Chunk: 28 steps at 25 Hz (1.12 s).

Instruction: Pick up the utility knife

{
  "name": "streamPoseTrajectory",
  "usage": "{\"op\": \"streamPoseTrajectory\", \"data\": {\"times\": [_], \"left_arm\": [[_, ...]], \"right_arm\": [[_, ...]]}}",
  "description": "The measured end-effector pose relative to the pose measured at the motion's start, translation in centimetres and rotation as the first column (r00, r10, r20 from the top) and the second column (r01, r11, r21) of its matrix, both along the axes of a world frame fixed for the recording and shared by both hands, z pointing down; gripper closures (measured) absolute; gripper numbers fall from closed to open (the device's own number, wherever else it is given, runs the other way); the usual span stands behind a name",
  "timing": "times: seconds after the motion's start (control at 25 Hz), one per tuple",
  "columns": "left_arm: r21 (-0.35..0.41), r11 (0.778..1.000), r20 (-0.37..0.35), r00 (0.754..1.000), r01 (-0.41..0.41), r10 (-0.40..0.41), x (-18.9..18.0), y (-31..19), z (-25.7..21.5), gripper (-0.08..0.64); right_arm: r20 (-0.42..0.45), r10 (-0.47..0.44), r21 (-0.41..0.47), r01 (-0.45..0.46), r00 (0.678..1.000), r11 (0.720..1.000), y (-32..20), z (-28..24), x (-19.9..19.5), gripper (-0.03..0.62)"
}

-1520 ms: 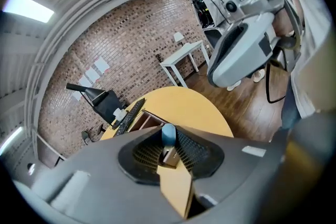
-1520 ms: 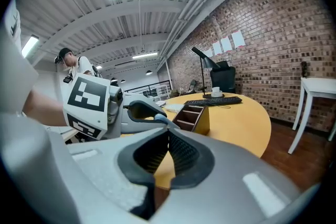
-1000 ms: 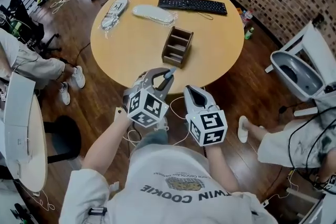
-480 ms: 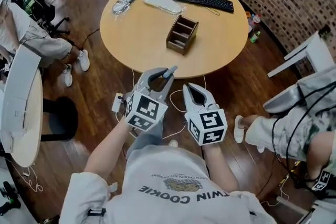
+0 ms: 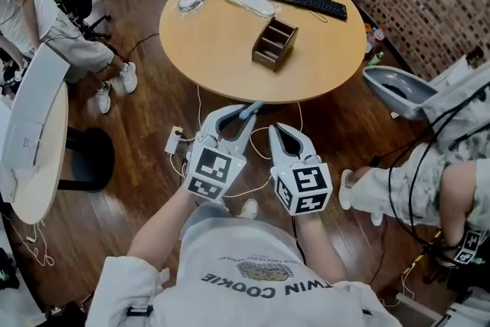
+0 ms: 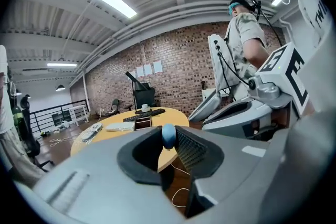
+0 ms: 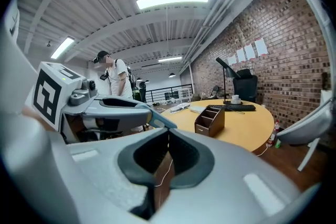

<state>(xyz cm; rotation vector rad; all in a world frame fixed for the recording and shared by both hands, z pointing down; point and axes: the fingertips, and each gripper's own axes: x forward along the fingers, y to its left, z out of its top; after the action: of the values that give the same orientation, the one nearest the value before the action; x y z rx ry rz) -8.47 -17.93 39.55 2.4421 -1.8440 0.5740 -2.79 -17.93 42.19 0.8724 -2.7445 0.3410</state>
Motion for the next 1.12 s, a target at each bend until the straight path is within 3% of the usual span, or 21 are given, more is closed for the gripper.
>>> {"op": "streamPoseTrajectory", "data": {"times": [0.48, 1.12], "left_arm": [[0.064, 0.994, -0.082, 0.993, 0.093, -0.088, -1.3, 9.2, -1.8, 0.486], [0.081, 0.993, -0.145, 0.987, 0.087, -0.074, -0.5, 22.1, -2.0, 0.486]], "right_arm": [[0.024, -0.018, 0.008, 0.018, 1.000, 1.000, 7.8, -1.3, -2.5, 0.591], [0.007, 0.012, 0.058, -0.012, 1.000, 0.998, 20.6, -2.9, -2.0, 0.591]]}}
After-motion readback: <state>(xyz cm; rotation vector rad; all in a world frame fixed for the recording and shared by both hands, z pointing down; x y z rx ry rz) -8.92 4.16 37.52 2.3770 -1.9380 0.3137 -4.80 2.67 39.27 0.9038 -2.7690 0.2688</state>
